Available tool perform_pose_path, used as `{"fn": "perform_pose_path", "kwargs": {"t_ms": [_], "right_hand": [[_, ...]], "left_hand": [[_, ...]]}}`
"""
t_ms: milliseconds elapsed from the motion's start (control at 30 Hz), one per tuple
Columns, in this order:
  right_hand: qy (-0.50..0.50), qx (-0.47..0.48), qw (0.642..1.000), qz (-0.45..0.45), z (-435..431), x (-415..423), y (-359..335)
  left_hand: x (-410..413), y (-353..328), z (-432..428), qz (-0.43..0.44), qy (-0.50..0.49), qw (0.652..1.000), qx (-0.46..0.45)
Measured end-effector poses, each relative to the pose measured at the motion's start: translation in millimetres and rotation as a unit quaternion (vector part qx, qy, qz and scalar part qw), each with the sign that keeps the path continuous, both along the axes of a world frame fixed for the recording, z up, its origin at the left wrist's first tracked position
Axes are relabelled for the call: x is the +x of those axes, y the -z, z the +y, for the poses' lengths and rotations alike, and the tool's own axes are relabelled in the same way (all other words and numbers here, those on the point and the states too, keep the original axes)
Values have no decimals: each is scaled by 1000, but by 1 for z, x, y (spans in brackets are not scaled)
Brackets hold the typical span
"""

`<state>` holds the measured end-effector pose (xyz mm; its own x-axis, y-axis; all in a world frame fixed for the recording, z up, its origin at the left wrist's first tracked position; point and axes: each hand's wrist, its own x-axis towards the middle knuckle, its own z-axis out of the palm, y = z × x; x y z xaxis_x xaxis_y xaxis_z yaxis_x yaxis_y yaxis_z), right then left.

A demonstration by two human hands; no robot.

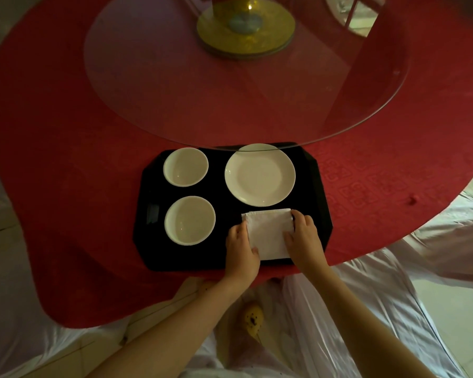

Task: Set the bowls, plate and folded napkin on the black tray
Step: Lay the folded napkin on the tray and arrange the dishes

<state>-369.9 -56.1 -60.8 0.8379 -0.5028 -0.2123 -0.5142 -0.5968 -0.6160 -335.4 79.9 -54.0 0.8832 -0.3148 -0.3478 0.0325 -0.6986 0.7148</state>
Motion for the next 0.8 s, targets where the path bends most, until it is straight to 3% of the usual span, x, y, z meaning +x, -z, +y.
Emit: {"fn": "perform_pose_path", "kwargs": {"t_ms": [500, 600, 700, 800], "right_hand": [[16, 15, 1000, 3, 3, -10, 1], [12, -44, 999, 6, 6, -9, -7], [-24, -116, 992, -32, 13, -1, -21], [-81, -60, 992, -80, 27, 18, -34]], "left_hand": [[4, -4, 2, 8, 14, 1000, -6], [3, -20, 8, 8, 21, 999, -23], [3, -43, 29, -55, 21, 995, -85], [21, -62, 67, -164, -49, 979, -109]]}}
